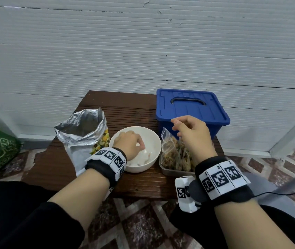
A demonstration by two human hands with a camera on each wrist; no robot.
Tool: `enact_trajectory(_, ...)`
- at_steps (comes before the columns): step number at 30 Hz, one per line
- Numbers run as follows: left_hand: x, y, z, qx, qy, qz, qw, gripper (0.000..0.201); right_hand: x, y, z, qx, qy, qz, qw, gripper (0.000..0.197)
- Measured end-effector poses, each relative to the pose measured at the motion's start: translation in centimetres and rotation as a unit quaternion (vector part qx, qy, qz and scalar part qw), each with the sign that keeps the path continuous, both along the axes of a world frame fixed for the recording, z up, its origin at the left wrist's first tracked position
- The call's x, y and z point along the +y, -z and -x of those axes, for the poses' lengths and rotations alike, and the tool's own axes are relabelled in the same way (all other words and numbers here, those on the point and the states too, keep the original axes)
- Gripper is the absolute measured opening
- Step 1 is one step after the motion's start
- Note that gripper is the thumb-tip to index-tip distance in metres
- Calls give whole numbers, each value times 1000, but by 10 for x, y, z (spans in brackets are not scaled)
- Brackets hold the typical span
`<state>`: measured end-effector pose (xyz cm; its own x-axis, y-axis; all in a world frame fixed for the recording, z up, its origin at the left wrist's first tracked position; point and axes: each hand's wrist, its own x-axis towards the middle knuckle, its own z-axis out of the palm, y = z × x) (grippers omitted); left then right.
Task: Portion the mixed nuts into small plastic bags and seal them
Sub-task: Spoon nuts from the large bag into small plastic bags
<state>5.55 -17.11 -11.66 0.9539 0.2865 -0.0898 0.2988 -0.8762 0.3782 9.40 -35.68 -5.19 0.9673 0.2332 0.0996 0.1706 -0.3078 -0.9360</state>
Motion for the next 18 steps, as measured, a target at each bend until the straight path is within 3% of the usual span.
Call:
enact_trajectory(3, -1, -14, 2, -93, -20, 4, 995, 7, 1, 0, 0, -10, -5, 9, 1000, 12)
enact_trajectory(5, -2, -21, 3, -160, -40, 92, 982, 7, 2, 0, 0, -14, -5, 14, 1000, 10)
enact_trajectory(10, -15, -39, 5, -275, -74, 290, 914, 9, 3, 1, 3, -34, -19, 25, 999, 6)
enact_trajectory(14, -28, -52, 7, -307, -93, 416, 851, 11, 5, -1, 5, -45, -32, 37, 998, 19)
enact_trajectory(18, -35, -55, 7, -313, -122, 475, 813, 21, 4, -4, 9, -14, -73, 30, 997, 34)
